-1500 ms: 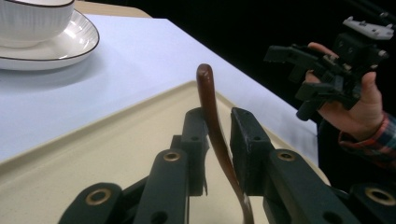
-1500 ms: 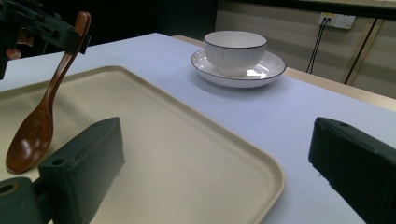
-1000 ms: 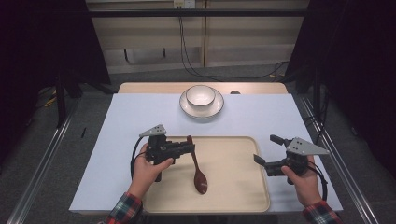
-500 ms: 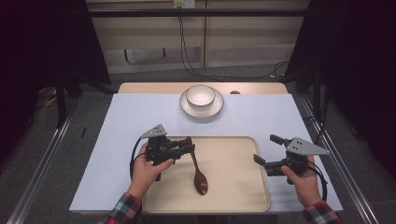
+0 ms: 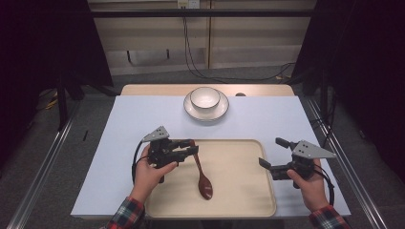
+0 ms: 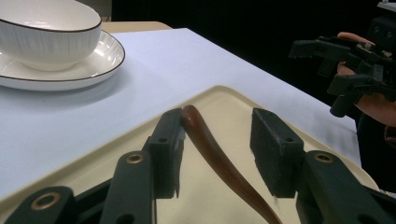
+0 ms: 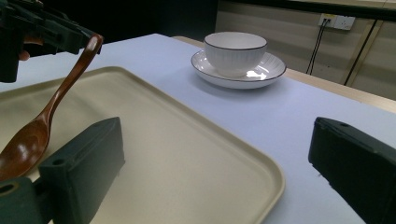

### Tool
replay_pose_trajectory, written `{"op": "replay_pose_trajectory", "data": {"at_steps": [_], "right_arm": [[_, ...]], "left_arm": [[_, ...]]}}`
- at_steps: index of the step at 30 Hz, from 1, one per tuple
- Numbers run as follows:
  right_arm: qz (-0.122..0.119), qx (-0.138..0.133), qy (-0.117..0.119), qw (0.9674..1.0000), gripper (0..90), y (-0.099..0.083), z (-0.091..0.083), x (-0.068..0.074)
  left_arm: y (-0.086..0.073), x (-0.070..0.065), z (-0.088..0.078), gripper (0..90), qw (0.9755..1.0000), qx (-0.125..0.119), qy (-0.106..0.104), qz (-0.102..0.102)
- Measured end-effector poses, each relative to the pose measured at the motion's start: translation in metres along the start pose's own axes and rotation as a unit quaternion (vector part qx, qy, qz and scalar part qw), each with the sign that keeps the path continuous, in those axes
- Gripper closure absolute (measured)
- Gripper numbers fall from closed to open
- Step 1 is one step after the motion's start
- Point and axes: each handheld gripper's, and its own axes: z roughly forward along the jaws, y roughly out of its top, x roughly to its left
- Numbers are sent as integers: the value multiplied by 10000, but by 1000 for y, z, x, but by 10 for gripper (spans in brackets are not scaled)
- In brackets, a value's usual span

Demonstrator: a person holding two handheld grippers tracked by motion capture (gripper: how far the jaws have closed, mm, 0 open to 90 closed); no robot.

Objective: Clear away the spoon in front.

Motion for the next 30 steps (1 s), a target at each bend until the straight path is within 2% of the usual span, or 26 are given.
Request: {"op": "replay_pose_trajectory", "data": {"at_steps": [1,17,20,24,26,30], "right_arm": [[-2,27,82,10000,33,0,0,0],[-11,0,66,10000,33,0,1,0],[-41,10,16,10000,33,0,2,0],[-30,19,26,10000,33,0,1,0],[-11,22,82,10000,33,0,1,-1],[-32,26,59,10000,33,0,0,-1]], "left_arm": [[0,0,0,541,10000,-1,18,10],[-4,2,8,347,9988,-193,165,426],[-3,2,7,318,9988,-293,163,352],[-2,4,4,297,9987,-295,189,360],[0,4,1,286,9985,-272,286,392],[1,4,-2,251,9984,-364,252,349]]}}
